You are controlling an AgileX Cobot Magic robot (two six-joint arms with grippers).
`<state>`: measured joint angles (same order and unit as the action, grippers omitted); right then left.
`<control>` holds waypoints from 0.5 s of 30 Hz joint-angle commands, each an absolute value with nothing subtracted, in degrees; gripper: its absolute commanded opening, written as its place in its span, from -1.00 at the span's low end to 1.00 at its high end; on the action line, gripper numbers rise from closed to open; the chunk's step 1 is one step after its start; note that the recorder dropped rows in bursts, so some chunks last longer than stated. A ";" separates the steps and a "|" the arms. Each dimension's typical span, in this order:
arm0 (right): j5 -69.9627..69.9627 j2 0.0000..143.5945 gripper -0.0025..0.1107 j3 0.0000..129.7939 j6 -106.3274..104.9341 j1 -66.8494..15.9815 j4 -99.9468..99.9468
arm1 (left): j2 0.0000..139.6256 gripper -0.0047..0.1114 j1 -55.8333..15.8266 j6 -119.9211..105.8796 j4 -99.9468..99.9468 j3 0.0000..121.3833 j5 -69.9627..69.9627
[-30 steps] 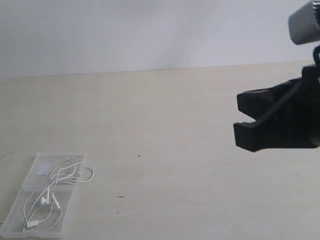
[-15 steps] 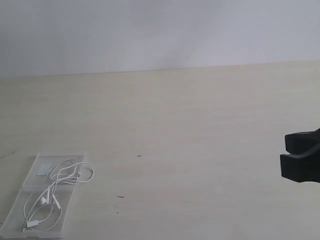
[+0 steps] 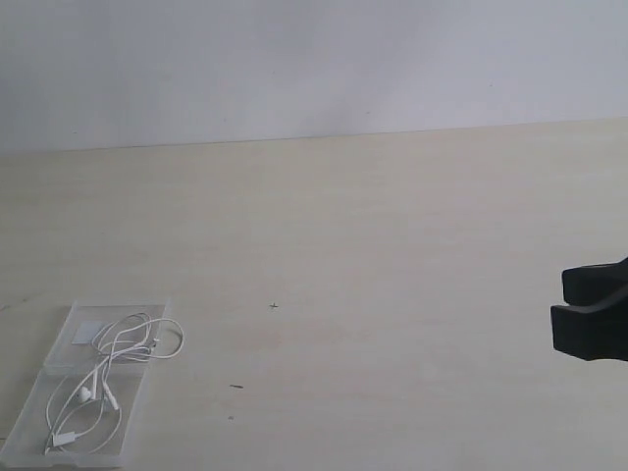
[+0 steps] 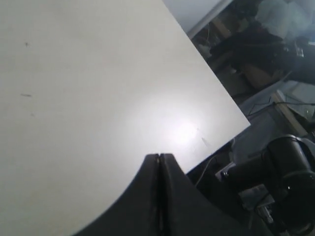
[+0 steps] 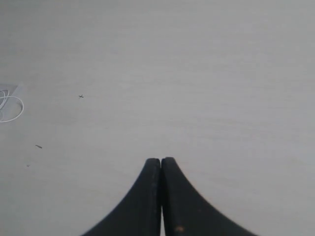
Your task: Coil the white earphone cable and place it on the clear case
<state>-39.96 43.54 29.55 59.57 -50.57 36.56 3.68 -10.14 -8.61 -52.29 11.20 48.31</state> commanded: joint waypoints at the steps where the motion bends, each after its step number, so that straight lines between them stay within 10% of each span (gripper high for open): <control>1: -40.10 43.19 -0.95 29.27 59.15 -50.66 36.73 | 3.36 -0.92 -10.36 -8.86 -51.59 11.03 51.60; 15: -40.10 43.19 -0.95 29.27 59.15 -50.66 36.72 | 3.36 -0.92 -10.36 -27.48 -49.85 10.46 34.34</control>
<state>-40.06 43.54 29.55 59.57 -50.57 36.43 3.68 -10.14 -20.88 -49.42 11.08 44.20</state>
